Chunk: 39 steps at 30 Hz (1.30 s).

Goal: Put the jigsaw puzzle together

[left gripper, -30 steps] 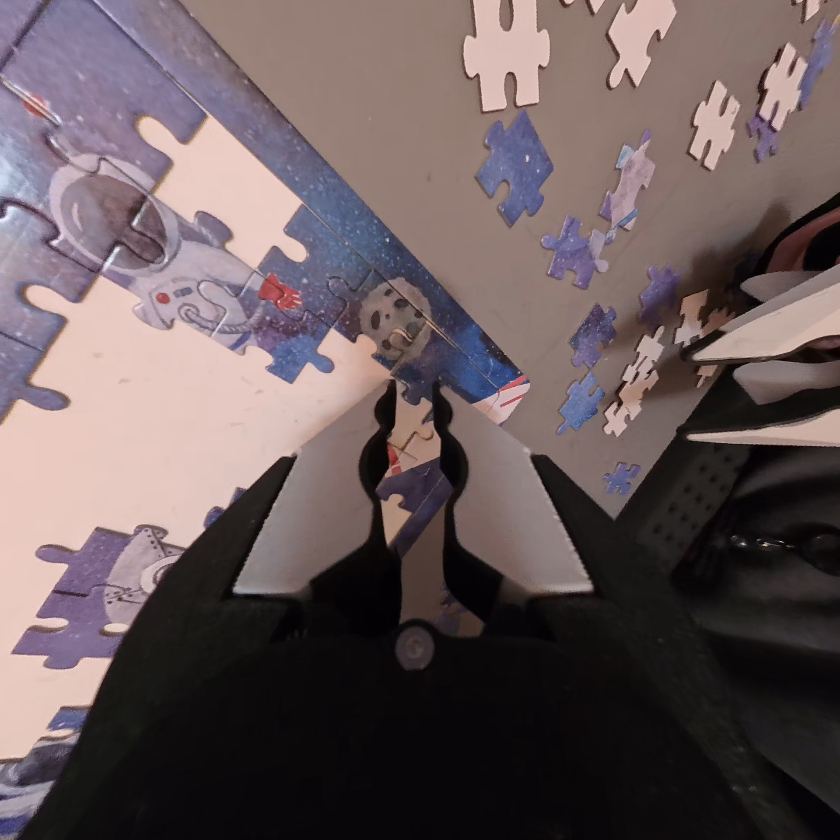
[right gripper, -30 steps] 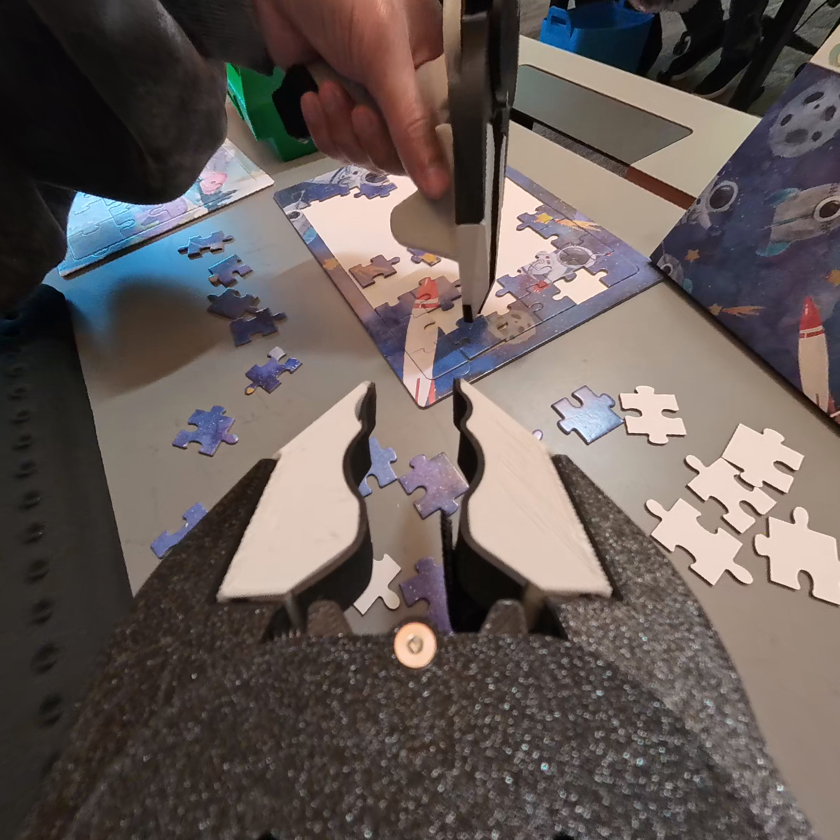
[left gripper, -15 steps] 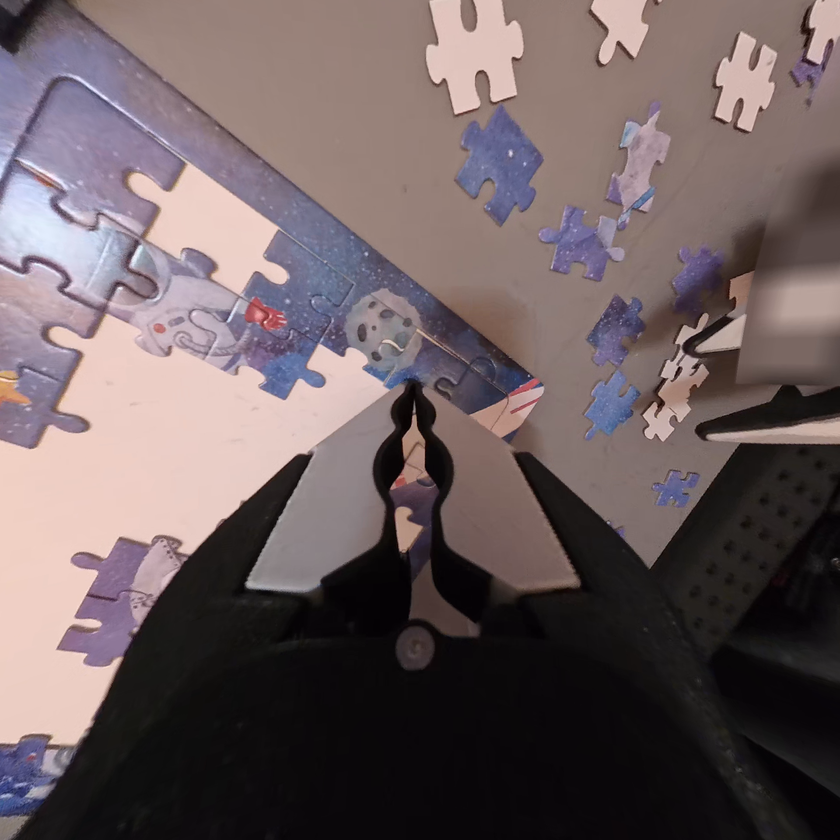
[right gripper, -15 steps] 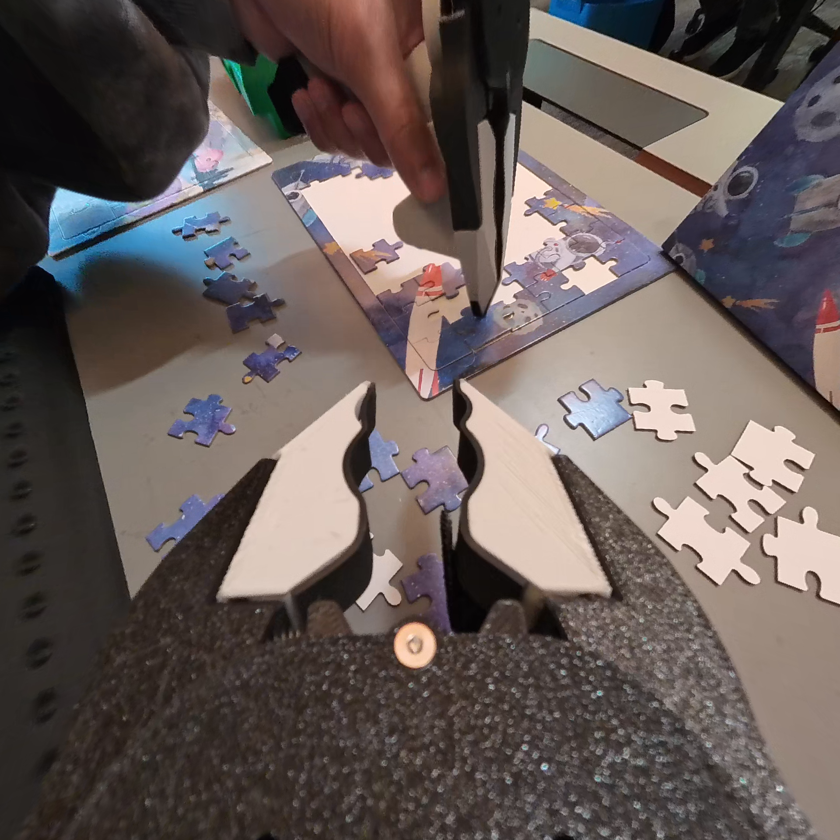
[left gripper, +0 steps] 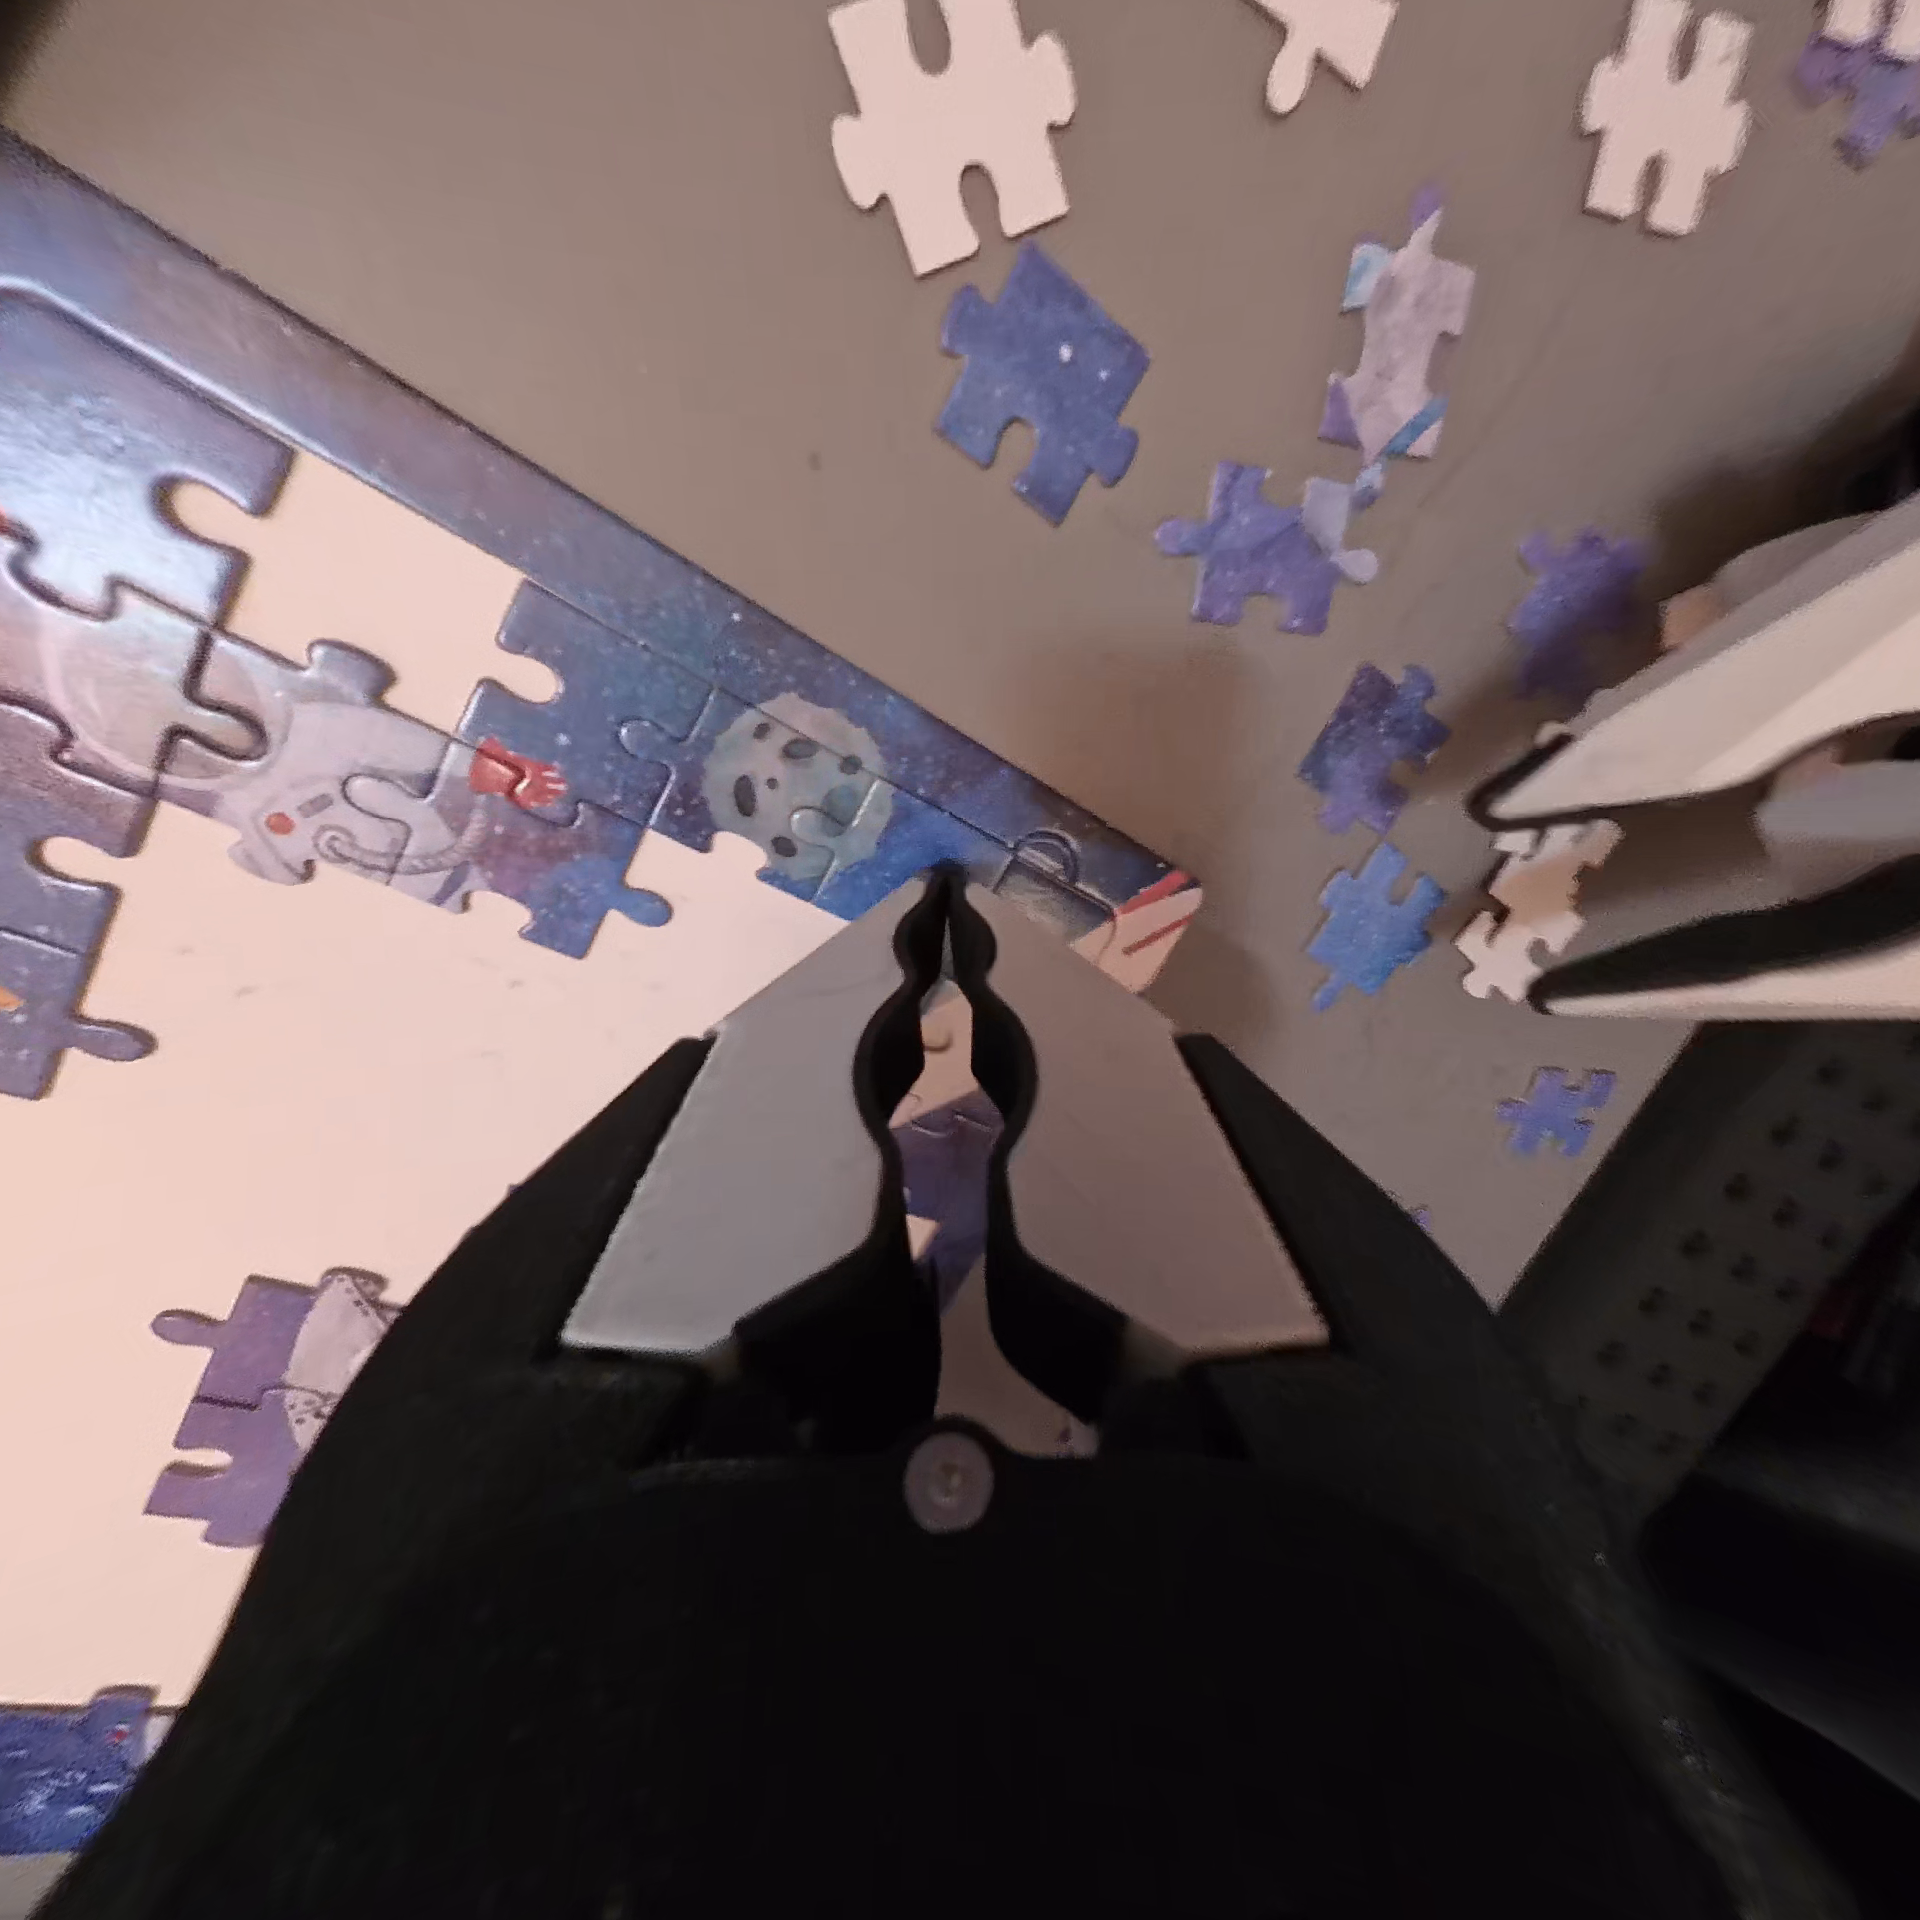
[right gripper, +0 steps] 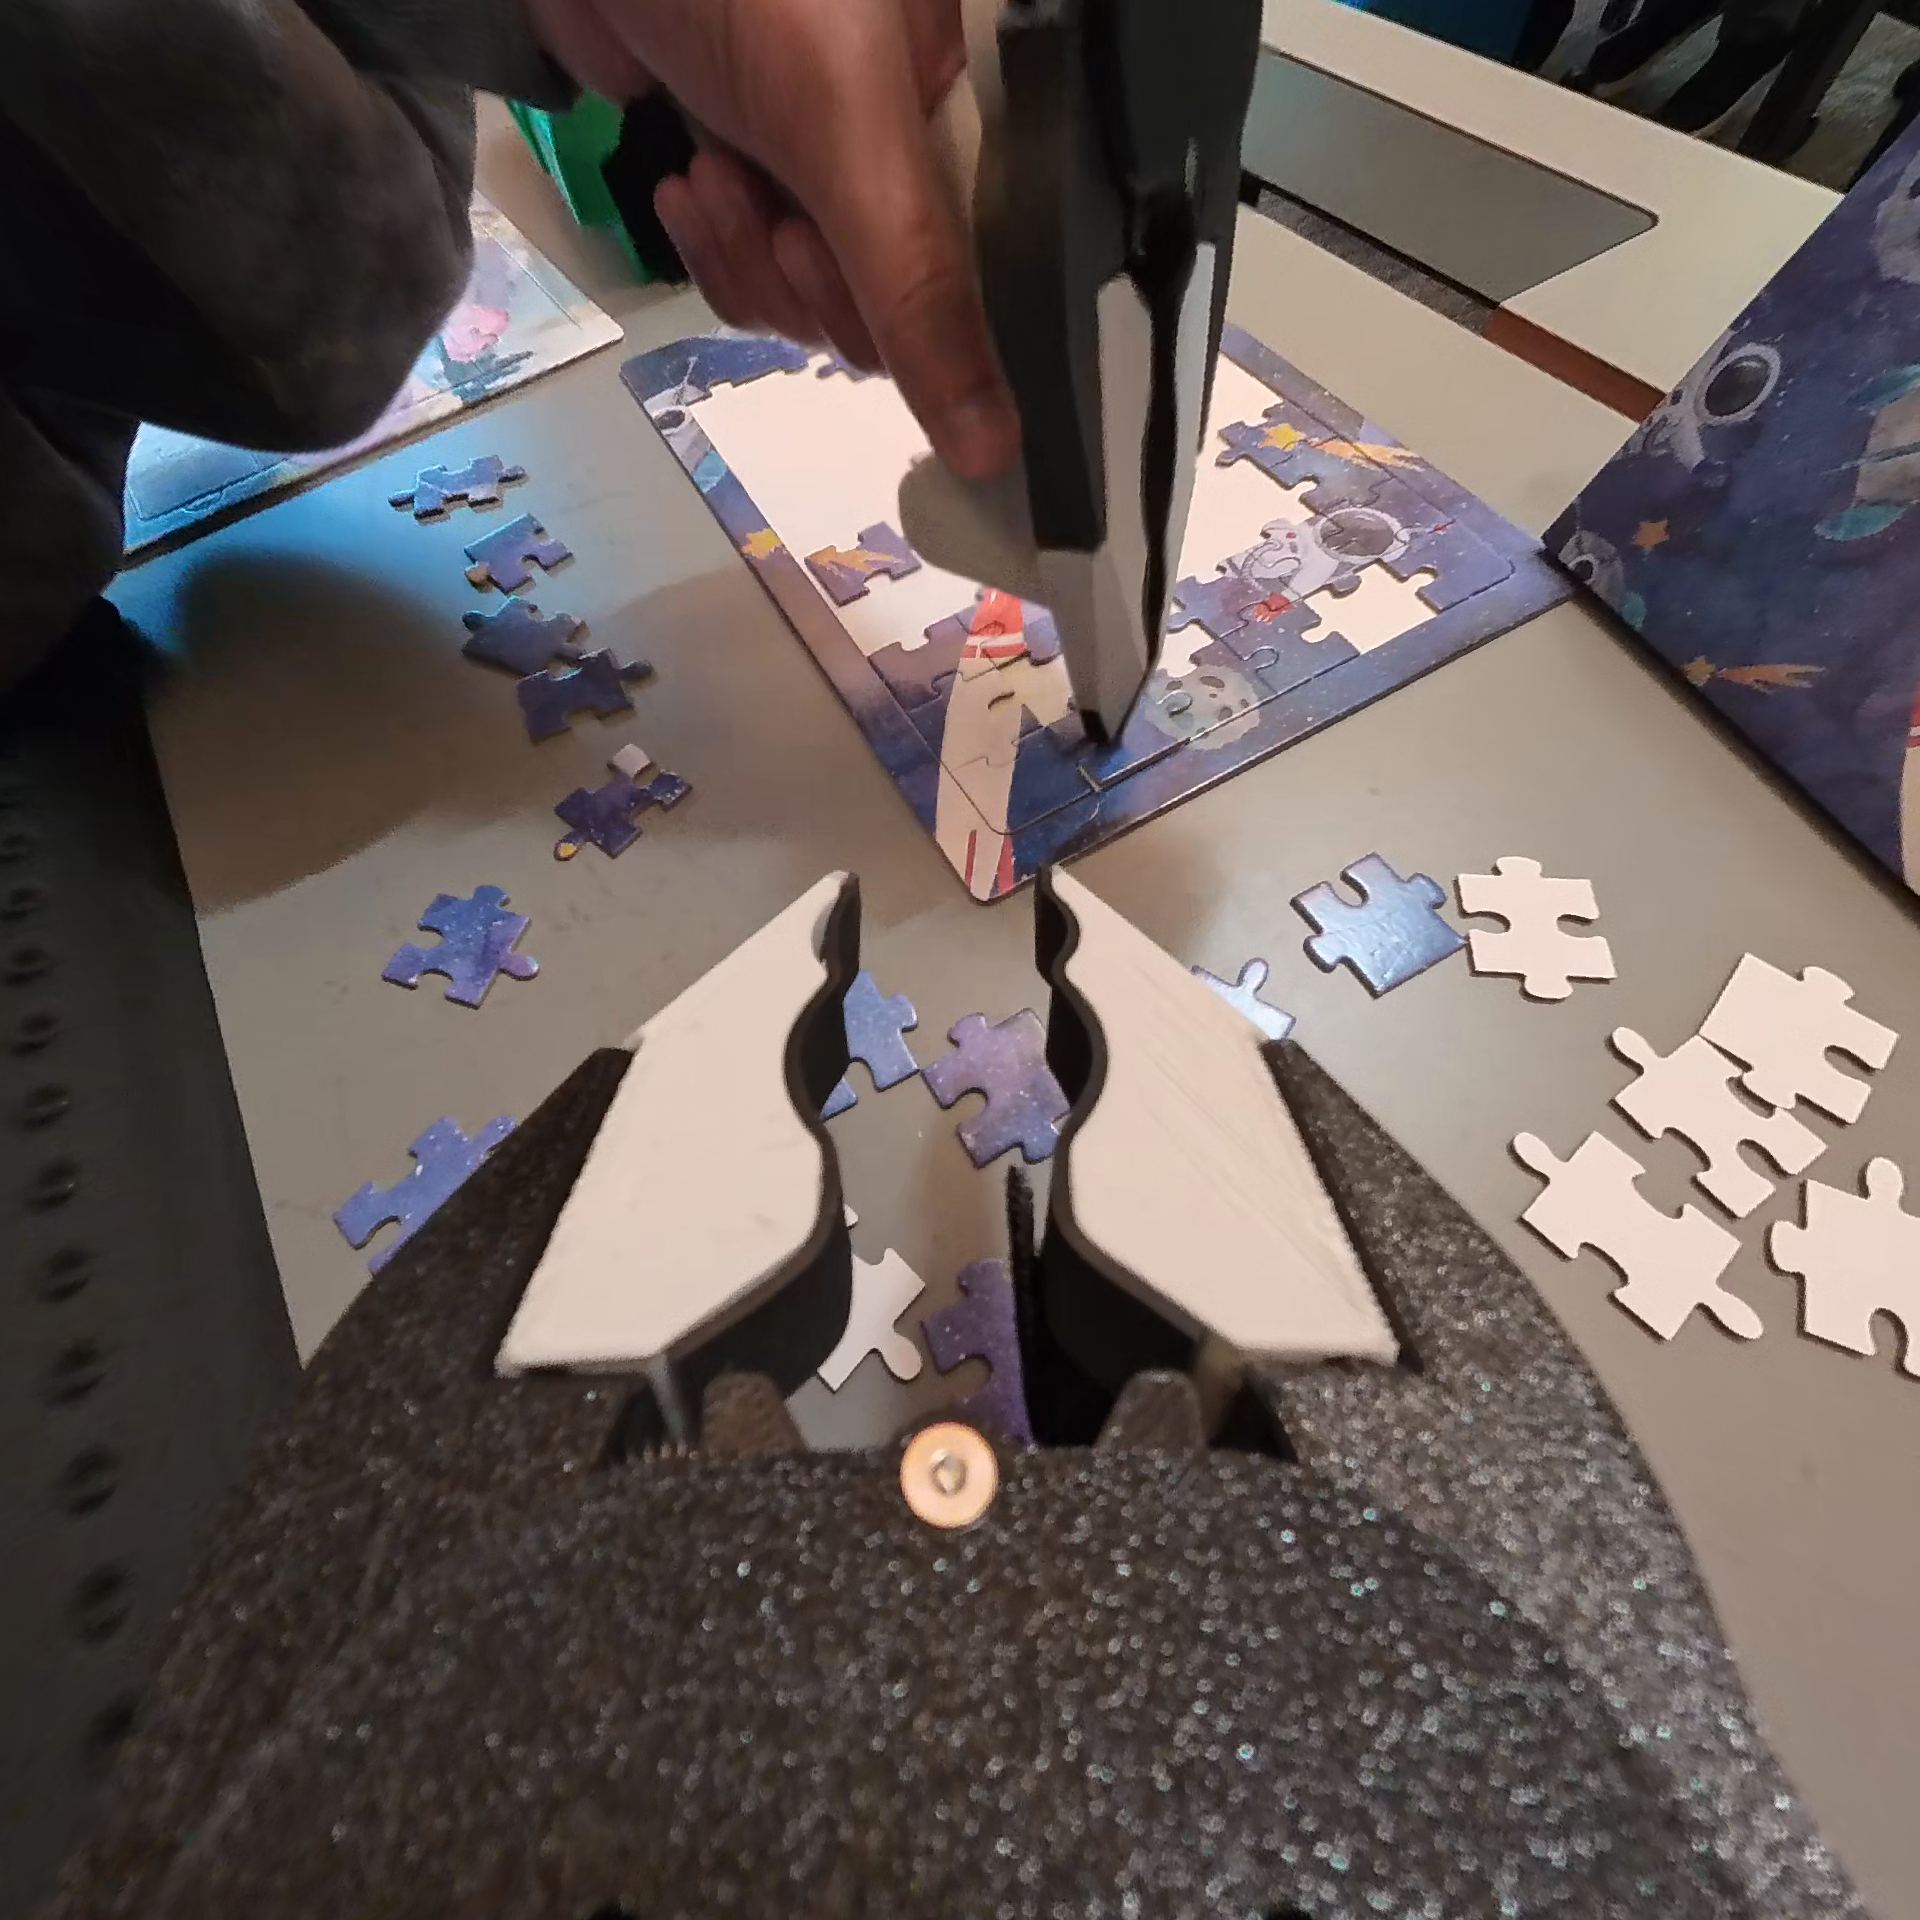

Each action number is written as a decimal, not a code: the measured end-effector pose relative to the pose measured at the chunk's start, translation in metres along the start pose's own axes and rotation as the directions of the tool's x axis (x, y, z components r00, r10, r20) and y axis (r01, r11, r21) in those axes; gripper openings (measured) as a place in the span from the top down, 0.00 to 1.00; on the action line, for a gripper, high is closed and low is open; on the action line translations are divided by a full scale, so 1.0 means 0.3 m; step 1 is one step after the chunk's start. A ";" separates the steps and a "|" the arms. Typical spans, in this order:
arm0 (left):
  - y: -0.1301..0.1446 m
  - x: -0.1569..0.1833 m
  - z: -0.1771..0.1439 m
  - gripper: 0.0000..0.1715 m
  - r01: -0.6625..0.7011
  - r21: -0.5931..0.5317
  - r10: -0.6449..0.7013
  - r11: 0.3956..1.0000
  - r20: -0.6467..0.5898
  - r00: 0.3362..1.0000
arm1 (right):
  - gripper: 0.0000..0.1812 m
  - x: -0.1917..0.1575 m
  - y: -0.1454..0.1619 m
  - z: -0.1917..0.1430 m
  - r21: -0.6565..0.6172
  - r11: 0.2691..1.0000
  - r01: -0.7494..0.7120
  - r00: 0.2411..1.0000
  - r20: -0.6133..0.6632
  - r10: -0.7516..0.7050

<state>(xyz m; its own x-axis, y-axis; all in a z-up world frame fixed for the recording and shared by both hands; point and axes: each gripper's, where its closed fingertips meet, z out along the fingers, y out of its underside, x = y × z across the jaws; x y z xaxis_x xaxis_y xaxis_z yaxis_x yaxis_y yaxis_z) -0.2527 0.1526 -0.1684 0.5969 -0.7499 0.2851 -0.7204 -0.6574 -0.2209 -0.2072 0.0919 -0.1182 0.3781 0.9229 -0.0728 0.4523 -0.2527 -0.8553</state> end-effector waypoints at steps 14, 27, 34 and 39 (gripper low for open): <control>0.009 0.010 -0.035 1.00 -0.044 -0.030 0.046 0.999 0.056 0.997 | 0.81 -0.004 0.004 0.002 -0.008 1.000 0.001 1.000 0.004 -0.001; -0.013 -0.002 -0.023 1.00 0.007 0.058 -0.012 0.998 0.094 0.995 | 0.82 0.007 0.004 -0.002 -0.007 1.000 -0.002 1.000 -0.008 0.002; -0.039 -0.004 -0.133 0.98 0.051 0.238 -0.087 0.970 0.143 0.986 | 0.82 0.121 0.019 -0.046 0.005 0.997 -0.082 0.989 -0.121 0.082; 0.036 0.125 -0.330 0.92 0.068 0.468 -0.127 0.881 0.096 0.987 | 0.82 0.201 0.025 -0.091 0.055 0.982 -0.182 0.965 -0.180 0.189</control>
<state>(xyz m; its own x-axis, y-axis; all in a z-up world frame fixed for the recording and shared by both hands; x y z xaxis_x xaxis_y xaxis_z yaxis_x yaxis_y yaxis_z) -0.2729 0.1245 -0.0678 0.7144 -0.6642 0.2204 -0.4291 -0.6646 -0.6117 -0.1588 0.1378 -0.1148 0.5959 0.7909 -0.1391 0.3313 -0.3999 -0.8546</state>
